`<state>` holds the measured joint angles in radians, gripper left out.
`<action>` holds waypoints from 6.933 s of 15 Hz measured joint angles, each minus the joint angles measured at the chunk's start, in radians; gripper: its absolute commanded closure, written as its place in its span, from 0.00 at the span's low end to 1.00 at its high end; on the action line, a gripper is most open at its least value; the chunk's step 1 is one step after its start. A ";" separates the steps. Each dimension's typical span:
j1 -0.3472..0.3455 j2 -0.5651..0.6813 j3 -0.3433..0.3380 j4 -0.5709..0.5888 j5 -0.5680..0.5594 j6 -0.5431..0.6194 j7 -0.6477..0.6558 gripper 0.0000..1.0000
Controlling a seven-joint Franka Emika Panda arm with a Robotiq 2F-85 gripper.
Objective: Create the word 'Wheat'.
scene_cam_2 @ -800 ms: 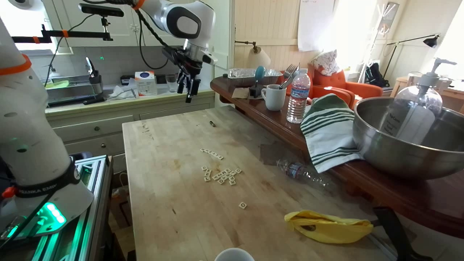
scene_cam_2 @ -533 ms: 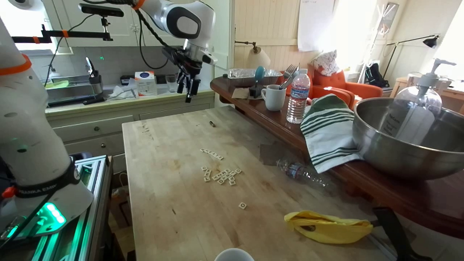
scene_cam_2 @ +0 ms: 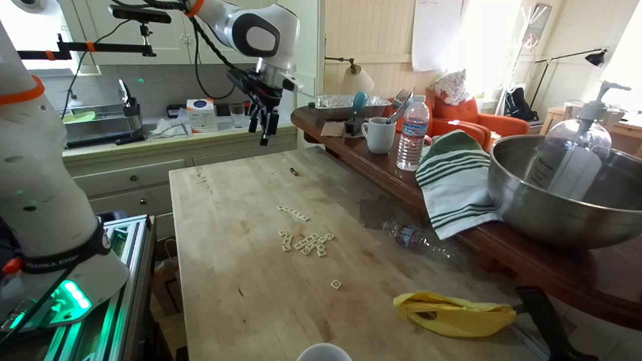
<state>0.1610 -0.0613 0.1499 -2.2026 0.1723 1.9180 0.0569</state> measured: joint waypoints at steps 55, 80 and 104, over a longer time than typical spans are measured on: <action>-0.196 0.272 -0.105 -0.214 -0.170 0.773 -0.417 1.00; -0.245 0.267 -0.248 -0.268 -0.242 0.811 -0.329 1.00; -0.129 0.043 -0.106 -0.259 -0.056 0.572 -0.320 0.00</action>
<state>0.0317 -0.0185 0.0443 -2.4616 0.1164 2.4903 -0.2629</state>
